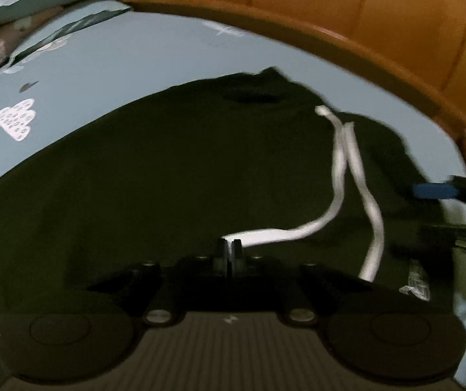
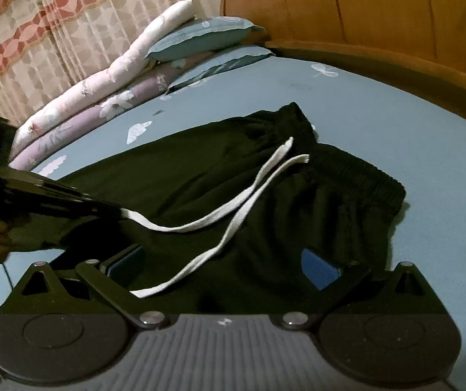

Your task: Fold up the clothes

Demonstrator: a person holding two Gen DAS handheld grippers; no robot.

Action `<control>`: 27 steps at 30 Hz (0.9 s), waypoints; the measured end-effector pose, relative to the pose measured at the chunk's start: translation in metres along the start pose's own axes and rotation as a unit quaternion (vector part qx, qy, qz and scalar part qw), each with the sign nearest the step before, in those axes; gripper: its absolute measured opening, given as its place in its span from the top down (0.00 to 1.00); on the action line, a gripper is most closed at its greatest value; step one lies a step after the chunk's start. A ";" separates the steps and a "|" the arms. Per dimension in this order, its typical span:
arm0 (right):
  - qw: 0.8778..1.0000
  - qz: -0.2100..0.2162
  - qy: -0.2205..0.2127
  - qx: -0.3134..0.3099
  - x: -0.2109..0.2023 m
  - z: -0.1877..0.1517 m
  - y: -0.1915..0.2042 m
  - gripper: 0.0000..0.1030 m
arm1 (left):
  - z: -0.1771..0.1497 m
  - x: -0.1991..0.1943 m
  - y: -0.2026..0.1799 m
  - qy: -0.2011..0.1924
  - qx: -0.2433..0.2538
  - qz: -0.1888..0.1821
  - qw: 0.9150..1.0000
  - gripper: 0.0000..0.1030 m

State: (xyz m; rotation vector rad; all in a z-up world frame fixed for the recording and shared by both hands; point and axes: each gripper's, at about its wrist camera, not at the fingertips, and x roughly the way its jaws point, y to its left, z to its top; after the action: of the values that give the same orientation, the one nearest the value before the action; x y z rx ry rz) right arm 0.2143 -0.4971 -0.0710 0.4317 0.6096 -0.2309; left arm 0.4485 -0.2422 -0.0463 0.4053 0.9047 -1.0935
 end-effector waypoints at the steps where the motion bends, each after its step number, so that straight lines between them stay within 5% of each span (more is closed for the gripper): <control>1: 1.000 0.001 0.000 0.003 0.000 0.001 -0.001 0.00 | -0.003 -0.006 -0.003 0.000 0.002 -0.007 1.000 1.00; 7: 1.000 0.012 -0.007 0.024 0.004 0.005 -0.002 0.00 | -0.026 -0.026 -0.025 0.027 0.043 -0.009 0.999 1.00; 12: 1.000 0.009 0.002 0.017 0.010 0.004 0.001 0.00 | -0.037 -0.017 -0.022 0.063 0.021 -0.001 0.998 0.85; 14: 1.000 0.006 0.004 0.012 0.011 0.004 0.003 0.00 | -0.042 -0.021 -0.021 0.061 0.015 -0.006 0.998 0.81; 18: 1.000 0.008 0.004 0.009 0.010 0.003 0.005 0.00 | -0.051 -0.030 -0.015 0.045 -0.016 -0.018 0.999 0.58; 27: 1.000 0.011 0.006 0.017 0.016 0.002 0.010 0.00 | -0.051 -0.018 0.005 0.005 -0.089 -0.022 0.996 0.59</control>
State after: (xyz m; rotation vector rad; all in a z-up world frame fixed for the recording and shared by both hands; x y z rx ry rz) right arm 0.2308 -0.4906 -0.0758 0.4727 0.6123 -0.2184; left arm 0.4280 -0.1947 -0.0629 0.2452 1.0157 -1.0416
